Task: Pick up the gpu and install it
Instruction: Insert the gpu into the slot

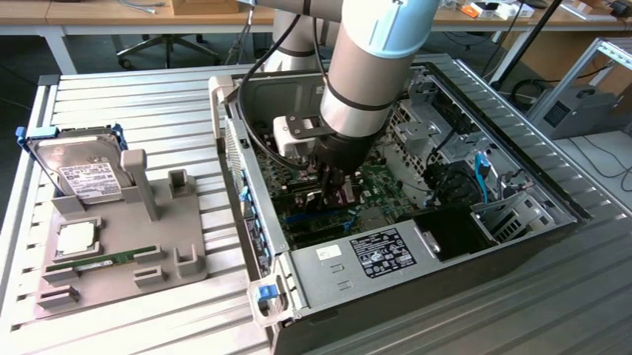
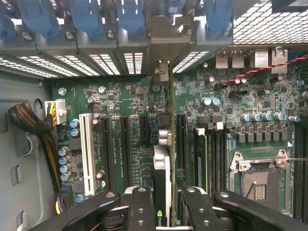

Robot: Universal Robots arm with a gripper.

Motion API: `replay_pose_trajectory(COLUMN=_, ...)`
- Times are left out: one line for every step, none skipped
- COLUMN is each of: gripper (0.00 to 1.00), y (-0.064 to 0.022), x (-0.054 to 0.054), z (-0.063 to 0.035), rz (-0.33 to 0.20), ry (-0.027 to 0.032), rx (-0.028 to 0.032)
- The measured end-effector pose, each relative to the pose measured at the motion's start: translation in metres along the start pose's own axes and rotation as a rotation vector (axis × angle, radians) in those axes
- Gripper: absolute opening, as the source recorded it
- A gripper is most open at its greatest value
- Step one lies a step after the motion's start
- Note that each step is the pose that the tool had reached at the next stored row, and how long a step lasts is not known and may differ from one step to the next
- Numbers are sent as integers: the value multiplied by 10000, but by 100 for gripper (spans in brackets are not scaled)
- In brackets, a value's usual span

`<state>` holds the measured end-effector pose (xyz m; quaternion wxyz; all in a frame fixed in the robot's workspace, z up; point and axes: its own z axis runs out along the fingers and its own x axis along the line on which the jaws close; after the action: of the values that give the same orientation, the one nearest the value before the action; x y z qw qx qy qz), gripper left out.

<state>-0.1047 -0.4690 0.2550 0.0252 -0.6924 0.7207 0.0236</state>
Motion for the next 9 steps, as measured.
replay_pose_trajectory(gripper=27, y=0, x=0, z=0, rz=0, ry=0, rx=0)
replay_pose_trajectory(gripper=27, y=0, x=0, z=2, rz=0, ry=-3, rx=2)
replay_pose_trajectory(gripper=27, y=0, x=0, z=3, rz=0, ry=-5, rx=3)
replay_pose_trajectory(gripper=27, y=0, x=0, z=2, rz=0, ry=-4, rx=3)
replay_pose_trajectory(gripper=27, y=0, x=0, z=3, rz=0, ry=-4, rx=3)
replay_pose_trajectory(gripper=27, y=0, x=0, z=3, rz=0, ry=-5, rx=3)
replay_pose_trajectory(gripper=27, y=0, x=0, z=4, rz=0, ry=-5, rx=3)
replay_pose_trajectory(gripper=27, y=0, x=0, z=7, rz=0, ry=-5, rx=3)
replay_pose_trajectory(gripper=27, y=0, x=0, z=14, rz=-2, ry=-11, rx=8)
